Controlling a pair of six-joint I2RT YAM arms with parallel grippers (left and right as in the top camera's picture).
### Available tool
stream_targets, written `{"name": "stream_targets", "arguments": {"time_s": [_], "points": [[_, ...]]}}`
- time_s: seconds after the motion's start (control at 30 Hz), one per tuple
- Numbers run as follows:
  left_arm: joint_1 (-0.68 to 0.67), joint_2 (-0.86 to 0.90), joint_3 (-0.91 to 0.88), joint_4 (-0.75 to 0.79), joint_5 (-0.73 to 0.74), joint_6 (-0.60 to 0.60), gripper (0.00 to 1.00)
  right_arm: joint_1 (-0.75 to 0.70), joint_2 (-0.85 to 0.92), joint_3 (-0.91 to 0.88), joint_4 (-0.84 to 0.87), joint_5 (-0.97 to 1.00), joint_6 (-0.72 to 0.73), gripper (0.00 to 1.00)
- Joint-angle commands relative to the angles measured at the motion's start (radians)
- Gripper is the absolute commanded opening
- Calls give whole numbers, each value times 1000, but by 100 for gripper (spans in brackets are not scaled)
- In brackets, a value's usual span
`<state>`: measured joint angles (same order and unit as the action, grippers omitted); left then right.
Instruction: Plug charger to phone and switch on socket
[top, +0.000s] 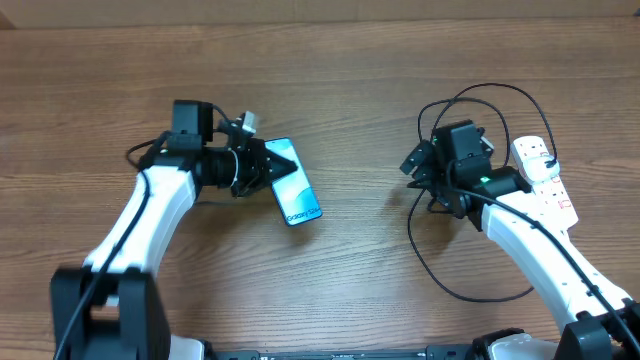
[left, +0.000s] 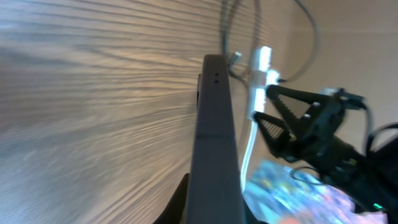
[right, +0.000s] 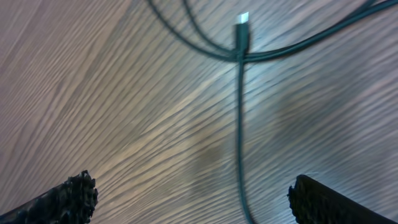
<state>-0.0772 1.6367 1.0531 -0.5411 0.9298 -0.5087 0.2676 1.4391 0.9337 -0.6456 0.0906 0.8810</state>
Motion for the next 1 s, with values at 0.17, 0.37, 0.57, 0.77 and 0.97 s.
{"name": "stream_targets", "arguments": {"time_s": [0.17, 0.37, 0.57, 0.77, 0.97], "points": [[-2, 275, 15, 299, 486, -318, 4, 0, -14, 10, 16, -14, -18, 100], [-3, 360, 14, 396, 620, -416, 4, 0, -14, 10, 47, -23, -14, 100], [-2, 360, 14, 396, 634, -413, 4, 1, -13, 10, 85, -73, -14, 100], [-2, 360, 14, 388, 635, -417, 4, 0, -13, 10, 84, -78, -15, 100], [-2, 360, 14, 388, 639, -425, 4, 0, -13, 10, 83, -78, -15, 100]]}}
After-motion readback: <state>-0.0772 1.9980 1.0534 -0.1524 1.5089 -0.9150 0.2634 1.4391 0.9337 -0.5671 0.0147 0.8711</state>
